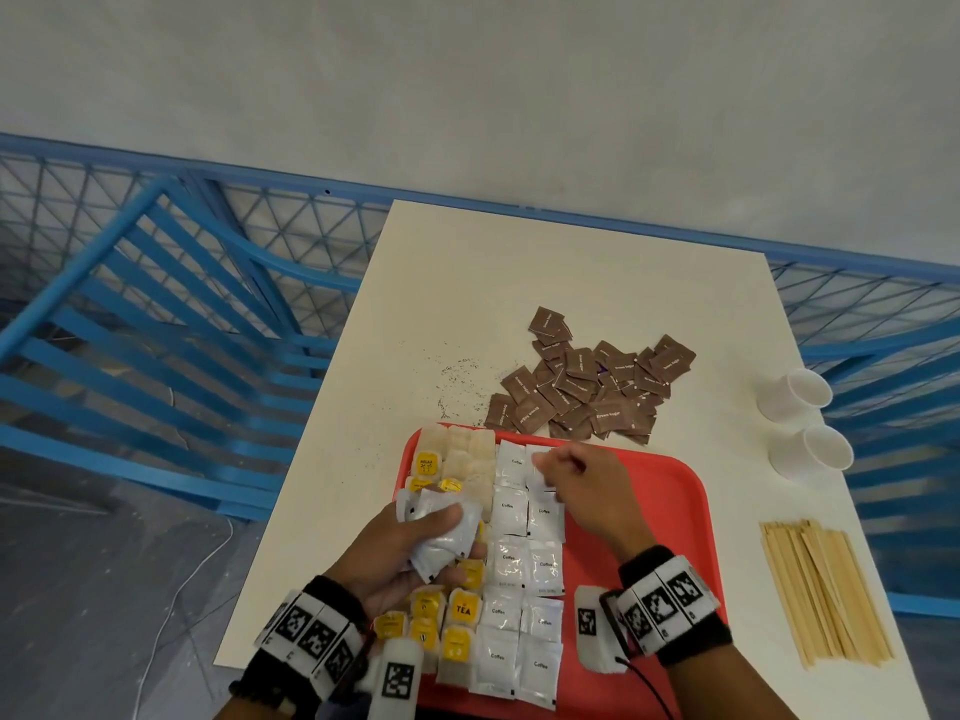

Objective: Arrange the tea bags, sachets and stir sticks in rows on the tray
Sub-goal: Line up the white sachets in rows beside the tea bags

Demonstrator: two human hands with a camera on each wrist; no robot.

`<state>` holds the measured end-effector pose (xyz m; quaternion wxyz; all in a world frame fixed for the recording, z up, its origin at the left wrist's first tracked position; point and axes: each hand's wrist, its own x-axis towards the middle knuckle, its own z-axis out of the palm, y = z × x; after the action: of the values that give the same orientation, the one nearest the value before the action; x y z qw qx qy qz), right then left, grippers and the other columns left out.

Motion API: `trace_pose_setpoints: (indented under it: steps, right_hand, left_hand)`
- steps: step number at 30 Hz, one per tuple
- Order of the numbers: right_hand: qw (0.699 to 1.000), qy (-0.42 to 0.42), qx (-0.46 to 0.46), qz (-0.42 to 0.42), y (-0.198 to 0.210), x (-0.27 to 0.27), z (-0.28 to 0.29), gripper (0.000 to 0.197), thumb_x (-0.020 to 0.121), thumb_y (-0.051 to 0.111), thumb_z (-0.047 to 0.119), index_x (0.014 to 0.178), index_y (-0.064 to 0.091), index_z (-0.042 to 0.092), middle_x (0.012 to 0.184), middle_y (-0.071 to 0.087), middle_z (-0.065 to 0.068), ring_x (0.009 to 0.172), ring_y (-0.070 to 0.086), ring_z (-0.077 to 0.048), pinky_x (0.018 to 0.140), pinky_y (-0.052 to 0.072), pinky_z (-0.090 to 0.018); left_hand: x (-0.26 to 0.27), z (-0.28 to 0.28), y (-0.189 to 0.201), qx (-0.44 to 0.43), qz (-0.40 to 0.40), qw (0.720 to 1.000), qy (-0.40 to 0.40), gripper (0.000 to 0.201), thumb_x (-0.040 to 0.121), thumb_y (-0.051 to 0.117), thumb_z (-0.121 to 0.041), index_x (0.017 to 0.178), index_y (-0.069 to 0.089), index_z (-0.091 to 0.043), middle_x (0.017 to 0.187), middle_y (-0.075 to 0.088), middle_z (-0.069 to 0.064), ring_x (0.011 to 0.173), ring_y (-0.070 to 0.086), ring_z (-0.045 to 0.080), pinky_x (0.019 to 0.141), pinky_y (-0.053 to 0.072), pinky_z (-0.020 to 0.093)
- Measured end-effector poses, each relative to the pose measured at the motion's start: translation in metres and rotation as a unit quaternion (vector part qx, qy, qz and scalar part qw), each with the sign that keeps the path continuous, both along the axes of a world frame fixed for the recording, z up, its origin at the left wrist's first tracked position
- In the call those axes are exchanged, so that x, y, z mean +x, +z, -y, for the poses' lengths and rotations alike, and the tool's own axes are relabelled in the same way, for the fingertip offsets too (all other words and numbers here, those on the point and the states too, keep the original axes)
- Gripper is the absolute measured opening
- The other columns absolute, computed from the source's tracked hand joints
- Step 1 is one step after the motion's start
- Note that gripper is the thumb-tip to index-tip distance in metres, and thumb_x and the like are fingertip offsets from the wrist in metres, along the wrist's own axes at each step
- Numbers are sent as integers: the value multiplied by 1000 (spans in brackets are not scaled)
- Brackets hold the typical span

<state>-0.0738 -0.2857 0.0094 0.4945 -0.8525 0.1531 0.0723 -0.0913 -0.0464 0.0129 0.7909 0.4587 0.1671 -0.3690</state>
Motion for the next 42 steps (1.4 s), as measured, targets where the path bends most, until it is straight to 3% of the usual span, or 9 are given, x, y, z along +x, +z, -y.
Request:
trace_pose_setpoints:
  steps: [4, 7, 11, 15, 21, 24, 29, 33, 42]
  right_hand:
    - [984, 136, 93, -63, 36, -23, -27, 33, 78, 77, 47, 84, 69, 15, 72, 71, 1, 56, 63, -8, 53, 45, -18]
    - [988, 65, 139, -19, 38, -35, -26, 29, 86, 76, 29, 76, 65, 4, 60, 62, -1, 51, 56, -9, 52, 42, -21]
    - [976, -2, 217, -21, 41, -51, -19, 32, 93, 68, 28, 77, 67, 0, 64, 64, -6, 57, 55, -15, 53, 41, -27]
    - [969, 1, 242, -54, 37, -63, -14, 25, 89, 72, 26, 85, 71, 1, 75, 70, -9, 62, 57, -16, 54, 45, -24]
    - [982, 82, 155, -68, 23, -70, -12, 14, 82, 79, 22, 87, 74, 9, 62, 62, 12, 55, 52, -2, 56, 42, -18]
    - [987, 52, 126, -81, 10, -71, -10, 13, 83, 79, 19, 81, 75, 7, 56, 59, 13, 51, 48, 1, 53, 39, -14]
    - [989, -74, 61, -110, -28, -48, -4, 15, 85, 76, 14, 74, 69, 8, 58, 56, 6, 52, 48, -5, 53, 44, -17]
    - [982, -90, 77, -148, -47, -24, -19, 18, 86, 74, 8, 69, 67, 10, 59, 61, -1, 51, 53, -11, 52, 49, -24]
    - [985, -92, -60, -133, -51, -17, -30, 28, 81, 79, 21, 66, 61, 6, 66, 68, -5, 58, 59, -13, 59, 58, -32]
  left_hand:
    - [3, 26, 7, 2, 28, 1000, -10, 48, 88, 64, -22, 125, 56, 7, 97, 68, 26, 74, 71, 31, 44, 55, 28]
    - [2, 39, 11, -10, 49, 999, -16, 39, 91, 64, -28, 120, 61, -1, 97, 67, 26, 70, 69, 27, 39, 51, 24]
    - [2, 43, 12, -10, 81, 997, -6, 30, 90, 70, -13, 114, 58, 0, 91, 67, 25, 67, 67, 27, 38, 50, 24]
    - [2, 42, 15, 53, 105, 993, 8, 34, 83, 74, -22, 101, 58, 2, 82, 68, 24, 63, 66, 30, 37, 47, 24]
    - [-5, 26, 7, 178, 152, 960, -156, 36, 85, 78, -21, 101, 53, 1, 71, 71, 19, 54, 67, 24, 41, 51, 27]
    - [-7, 16, -1, 181, 138, 967, -116, 42, 84, 79, -25, 105, 57, 4, 77, 73, 19, 60, 69, 26, 42, 51, 28]
    - [-13, -4, -11, 173, 119, 975, -71, 39, 83, 74, -27, 85, 55, 6, 54, 61, 4, 47, 57, 15, 42, 44, 22]
    - [-19, -11, -14, 139, 67, 987, -45, 37, 88, 68, -19, 109, 53, 8, 62, 68, 6, 51, 64, 17, 40, 49, 25]
    - [-12, -21, -6, 31, -12, 999, -18, 56, 76, 79, -8, 125, 53, 1, 99, 67, 34, 77, 70, 38, 47, 57, 36]
